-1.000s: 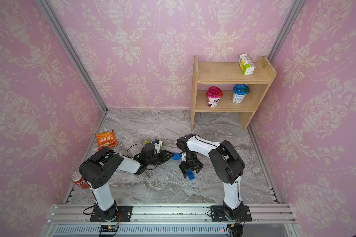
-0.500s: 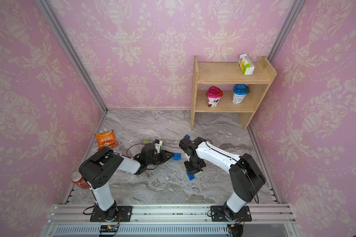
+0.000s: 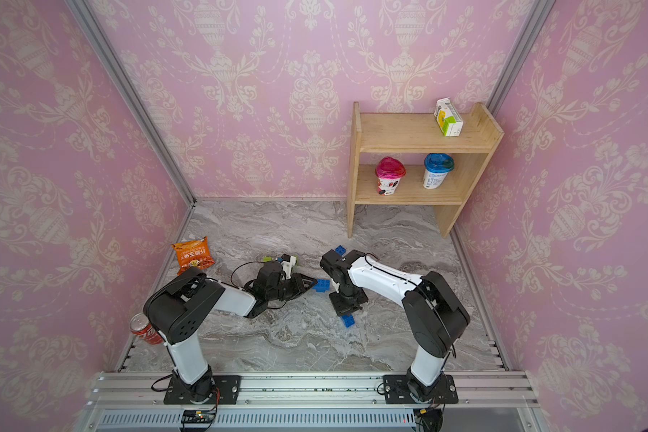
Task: Assemble the letter v with lego
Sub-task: Adjust the lego brick at the center of the board.
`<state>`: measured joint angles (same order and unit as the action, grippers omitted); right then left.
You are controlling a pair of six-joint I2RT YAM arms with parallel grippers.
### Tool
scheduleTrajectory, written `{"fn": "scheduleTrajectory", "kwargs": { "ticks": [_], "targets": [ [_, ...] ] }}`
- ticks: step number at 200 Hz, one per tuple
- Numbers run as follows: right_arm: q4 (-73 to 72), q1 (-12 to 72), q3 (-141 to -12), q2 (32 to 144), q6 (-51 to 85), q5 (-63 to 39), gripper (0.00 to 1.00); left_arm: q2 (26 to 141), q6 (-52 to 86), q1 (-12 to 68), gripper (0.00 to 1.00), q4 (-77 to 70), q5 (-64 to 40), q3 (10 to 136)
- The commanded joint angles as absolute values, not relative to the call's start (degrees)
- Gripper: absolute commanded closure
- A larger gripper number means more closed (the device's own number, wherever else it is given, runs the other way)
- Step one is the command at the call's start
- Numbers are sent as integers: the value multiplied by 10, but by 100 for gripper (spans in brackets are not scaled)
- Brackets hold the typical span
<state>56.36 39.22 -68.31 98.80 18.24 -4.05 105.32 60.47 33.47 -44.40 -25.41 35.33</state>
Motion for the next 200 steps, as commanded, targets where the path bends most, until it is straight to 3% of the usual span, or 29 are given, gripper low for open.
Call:
{"fn": "scheduleTrajectory", "kwargs": {
  "ticks": [1,125,200],
  "targets": [
    [566,396,-703,1000,183,-40,100,1058,586,333,71,-398,-251,356],
    [596,400,-704,974,180,-39,100,1062,589,333,72,-404,-252,352],
    [612,407,-630,921,199,-40,100,1064,589,333,72,-405,-253,354]
  ]
}}
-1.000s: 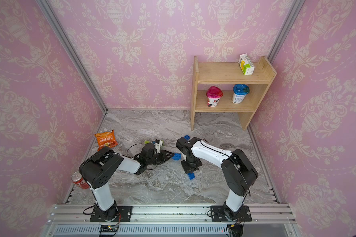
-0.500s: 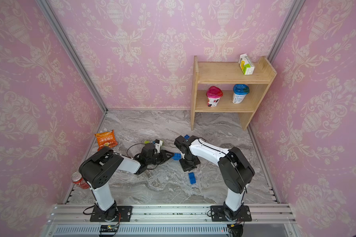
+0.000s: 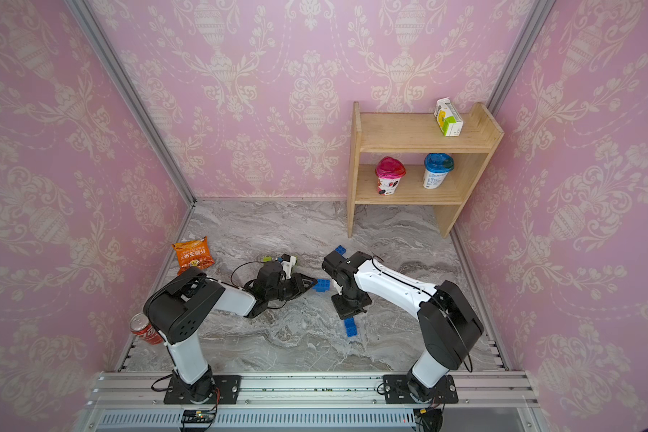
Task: Assemble the letter v with lego
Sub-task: Adjust the lego brick at the center of the board.
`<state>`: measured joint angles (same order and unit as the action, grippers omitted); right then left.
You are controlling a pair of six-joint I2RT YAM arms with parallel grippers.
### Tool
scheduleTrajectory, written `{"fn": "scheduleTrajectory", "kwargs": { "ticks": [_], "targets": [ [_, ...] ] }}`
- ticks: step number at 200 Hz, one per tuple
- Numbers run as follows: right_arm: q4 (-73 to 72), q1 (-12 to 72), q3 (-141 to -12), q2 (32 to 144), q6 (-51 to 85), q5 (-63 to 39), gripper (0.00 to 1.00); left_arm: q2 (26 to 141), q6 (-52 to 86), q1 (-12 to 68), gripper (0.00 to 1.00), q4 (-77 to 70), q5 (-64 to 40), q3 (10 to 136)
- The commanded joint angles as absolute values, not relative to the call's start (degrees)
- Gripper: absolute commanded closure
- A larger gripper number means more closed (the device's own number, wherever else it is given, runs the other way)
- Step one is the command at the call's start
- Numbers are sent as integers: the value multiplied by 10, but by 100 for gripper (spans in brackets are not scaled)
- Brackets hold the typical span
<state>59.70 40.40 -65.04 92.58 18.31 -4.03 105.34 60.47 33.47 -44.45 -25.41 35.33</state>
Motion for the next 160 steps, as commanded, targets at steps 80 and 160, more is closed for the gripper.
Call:
{"fn": "scheduleTrajectory", "kwargs": {
  "ticks": [80,160],
  "targets": [
    [587,409,-631,944,195,-59,100,1059,586,333,72,-397,-250,352],
    [581,409,-641,969,194,-58,100,1059,586,333,72,-397,-251,353]
  ]
}}
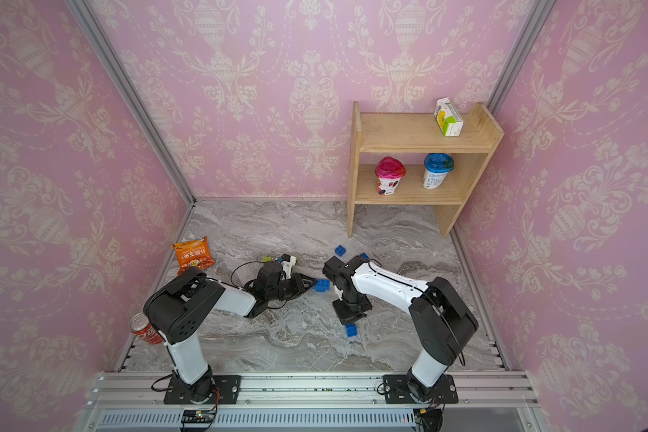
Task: Assemble the letter v with lego
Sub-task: Adjust the lego brick at the center of the board.
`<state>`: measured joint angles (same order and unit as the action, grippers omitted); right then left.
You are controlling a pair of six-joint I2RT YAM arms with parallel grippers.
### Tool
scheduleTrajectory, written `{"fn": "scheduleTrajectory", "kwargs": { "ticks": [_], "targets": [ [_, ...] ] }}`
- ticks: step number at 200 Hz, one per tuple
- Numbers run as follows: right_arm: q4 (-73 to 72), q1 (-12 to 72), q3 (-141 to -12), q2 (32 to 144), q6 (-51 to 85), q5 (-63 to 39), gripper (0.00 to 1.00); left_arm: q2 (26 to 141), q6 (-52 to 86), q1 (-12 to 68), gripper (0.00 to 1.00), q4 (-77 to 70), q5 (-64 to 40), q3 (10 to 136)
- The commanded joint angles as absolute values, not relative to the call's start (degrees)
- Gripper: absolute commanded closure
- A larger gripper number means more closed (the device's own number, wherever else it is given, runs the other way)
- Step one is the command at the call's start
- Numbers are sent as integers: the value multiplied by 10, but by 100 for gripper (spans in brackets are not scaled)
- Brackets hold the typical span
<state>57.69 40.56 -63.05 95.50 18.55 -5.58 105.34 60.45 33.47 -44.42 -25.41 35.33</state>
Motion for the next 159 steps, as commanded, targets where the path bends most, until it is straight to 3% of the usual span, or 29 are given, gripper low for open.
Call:
{"fn": "scheduleTrajectory", "kwargs": {
  "ticks": [1,159],
  "targets": [
    [581,409,-641,970,194,-58,100,1059,586,333,72,-397,-251,353],
    [604,405,-708,1017,170,-30,100,1062,593,333,72,-415,-254,345]
  ]
}}
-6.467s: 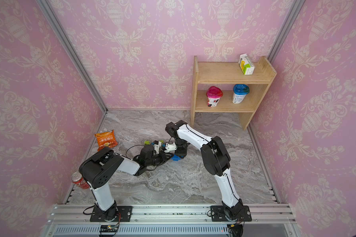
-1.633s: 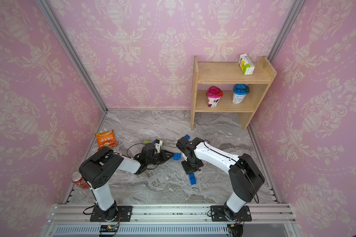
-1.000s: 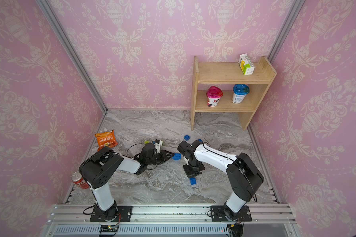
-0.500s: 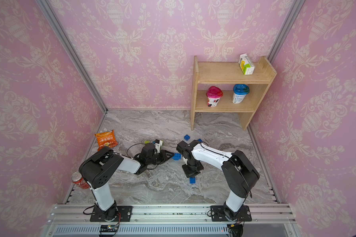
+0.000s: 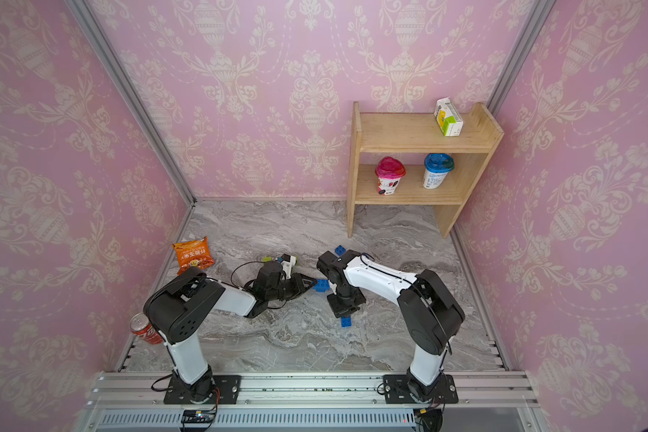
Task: Assemble the letter v with lego
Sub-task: Adjust the lego brick at the center of the board.
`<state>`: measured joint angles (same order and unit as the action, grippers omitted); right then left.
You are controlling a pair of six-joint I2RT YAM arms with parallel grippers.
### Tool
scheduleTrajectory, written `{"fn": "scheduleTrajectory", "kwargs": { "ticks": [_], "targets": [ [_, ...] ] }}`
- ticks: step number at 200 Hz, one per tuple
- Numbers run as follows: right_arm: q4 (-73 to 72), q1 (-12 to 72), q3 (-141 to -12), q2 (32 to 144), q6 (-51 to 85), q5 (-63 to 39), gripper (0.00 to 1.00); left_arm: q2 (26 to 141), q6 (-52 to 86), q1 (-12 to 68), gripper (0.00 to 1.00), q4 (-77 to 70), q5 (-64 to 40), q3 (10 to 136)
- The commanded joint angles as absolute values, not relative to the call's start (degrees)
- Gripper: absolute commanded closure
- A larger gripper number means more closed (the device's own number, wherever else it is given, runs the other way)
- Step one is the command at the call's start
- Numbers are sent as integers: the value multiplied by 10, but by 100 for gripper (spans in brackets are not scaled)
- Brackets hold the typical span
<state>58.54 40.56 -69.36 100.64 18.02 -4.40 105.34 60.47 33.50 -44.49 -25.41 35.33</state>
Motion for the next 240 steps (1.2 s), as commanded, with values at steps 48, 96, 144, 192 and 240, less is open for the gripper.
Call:
{"fn": "scheduleTrajectory", "kwargs": {
  "ticks": [48,96,144,192,240],
  "targets": [
    [605,401,-715,1024,165,-25,100,1063,593,332,72,-416,-255,346],
    [608,397,-728,1039,155,-18,100,1064,594,333,72,-417,-256,346],
    [603,390,-732,1053,148,-14,100,1063,594,333,72,-415,-258,346],
    [627,383,-765,1046,128,-11,100,1060,593,333,72,-408,-259,349],
    [625,382,-758,1040,130,-15,100,1063,593,333,72,-410,-259,350]
  ]
}}
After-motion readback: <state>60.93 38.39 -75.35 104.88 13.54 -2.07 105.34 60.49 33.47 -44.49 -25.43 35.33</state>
